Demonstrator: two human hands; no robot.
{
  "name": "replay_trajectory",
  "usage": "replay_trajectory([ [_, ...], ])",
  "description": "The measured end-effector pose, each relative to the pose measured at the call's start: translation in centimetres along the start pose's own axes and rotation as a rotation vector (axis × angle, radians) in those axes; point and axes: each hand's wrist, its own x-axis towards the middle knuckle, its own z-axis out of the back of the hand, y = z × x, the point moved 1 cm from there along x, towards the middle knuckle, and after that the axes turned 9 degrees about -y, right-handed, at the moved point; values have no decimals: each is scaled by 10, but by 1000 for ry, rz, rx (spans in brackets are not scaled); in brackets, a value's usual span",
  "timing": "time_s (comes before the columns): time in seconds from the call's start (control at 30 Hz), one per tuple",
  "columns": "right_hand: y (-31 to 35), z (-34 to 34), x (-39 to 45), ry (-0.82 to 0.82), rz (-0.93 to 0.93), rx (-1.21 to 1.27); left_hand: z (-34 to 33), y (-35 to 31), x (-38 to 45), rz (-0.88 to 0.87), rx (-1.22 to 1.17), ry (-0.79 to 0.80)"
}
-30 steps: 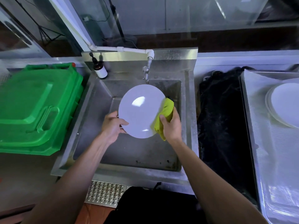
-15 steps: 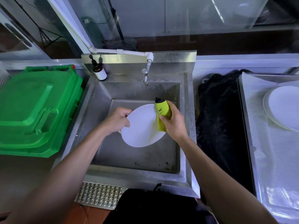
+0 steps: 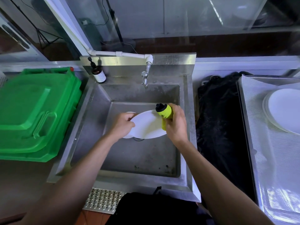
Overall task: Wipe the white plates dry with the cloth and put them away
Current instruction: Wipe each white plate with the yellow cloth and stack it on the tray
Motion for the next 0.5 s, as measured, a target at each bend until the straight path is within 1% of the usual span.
replay_trajectory([
  [0.1, 3, 6, 2, -75, 49, -56, -6, 6, -8, 120, -139, -97],
  [0.17, 4, 10, 4, -136, 64, -68, -6, 18, -15, 295, -248, -160],
  [0.2, 5, 11, 4, -158, 69, -68, -6, 27, -17, 409, -306, -144],
  [0.23, 5, 13, 5, -175, 80, -70, -7, 34, -18, 522, -366, -92],
  [0.3, 6, 12, 7, -195, 121, -87, -8, 40, -19, 681, -526, 54],
  [0.33, 6, 11, 7, -196, 145, -105, -9, 37, -19, 718, -613, 121],
  [0.4, 8, 7, 6, -201, 202, -144, -13, 25, -16, 743, -782, 164],
  [0.5, 9, 2, 0, -221, 291, -169, -19, 4, -12, 757, -930, 107],
])
